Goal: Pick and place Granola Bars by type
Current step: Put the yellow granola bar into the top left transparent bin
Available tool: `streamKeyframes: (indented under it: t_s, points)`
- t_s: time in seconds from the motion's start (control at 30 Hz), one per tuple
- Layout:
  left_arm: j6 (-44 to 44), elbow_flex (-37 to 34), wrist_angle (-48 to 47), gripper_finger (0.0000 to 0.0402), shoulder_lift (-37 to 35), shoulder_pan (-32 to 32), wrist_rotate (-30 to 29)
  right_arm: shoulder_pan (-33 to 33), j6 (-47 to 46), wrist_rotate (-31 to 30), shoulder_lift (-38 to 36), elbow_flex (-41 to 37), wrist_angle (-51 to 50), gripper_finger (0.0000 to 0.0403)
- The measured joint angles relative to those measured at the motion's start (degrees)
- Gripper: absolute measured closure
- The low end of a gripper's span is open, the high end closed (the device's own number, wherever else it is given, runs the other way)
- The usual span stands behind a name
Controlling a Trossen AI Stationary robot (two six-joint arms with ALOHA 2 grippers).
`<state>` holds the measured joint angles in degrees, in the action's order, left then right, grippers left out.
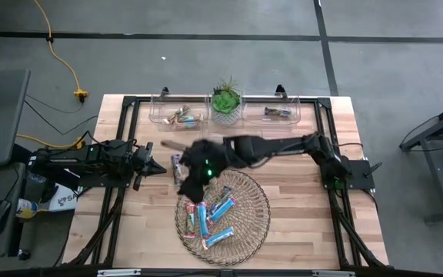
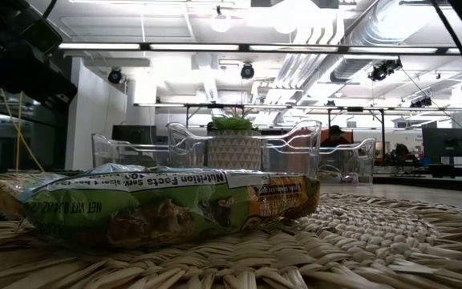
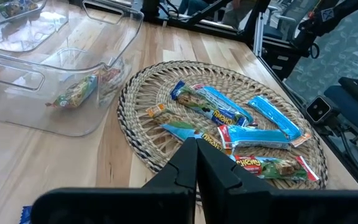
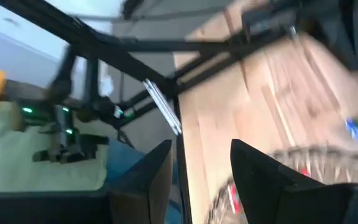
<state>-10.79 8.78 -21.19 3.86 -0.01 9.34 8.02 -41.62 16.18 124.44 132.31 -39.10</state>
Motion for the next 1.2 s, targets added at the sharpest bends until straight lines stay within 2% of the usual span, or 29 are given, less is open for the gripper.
streamKeyframes:
  t_s: [0.17, 0.37, 0.53, 0.77, 1.0, 1.2]
  points:
    - [0.0, 0.0, 0.0, 0.0401, 0.0, 0.0, 0.0, 4.6, -2.5, -6.1, 0.0, 0.0, -4.7, 0.0258]
    - [0.0, 0.0, 0.0, 0.0401, 0.0, 0.0, 0.0, 9.8, -4.9, -17.4, 0.0, 0.0, -10.3, 0.0257]
    - [0.0, 0.0, 0.0, 0.0401, 0.0, 0.0, 0.0, 13.6, -4.9, -22.1, 0.0, 0.0, -12.2, 0.0257]
    - [0.0, 0.0, 0.0, 0.0401, 0.0, 0.0, 0.1, 17.8, -4.6, -22.1, 0.0, 0.0, -16.5, 0.0255]
    - [0.0, 0.0, 0.0, 0.0401, 0.0, 0.0, 0.2, 19.2, -1.5, -21.5, 1.8, 0.0, -21.0, 0.0255]
    - [0.0, 0.0, 0.0, 0.0401, 0.0, 0.0, 0.2, 18.8, 1.9, -15.1, 5.1, -0.1, -21.8, 0.0255]
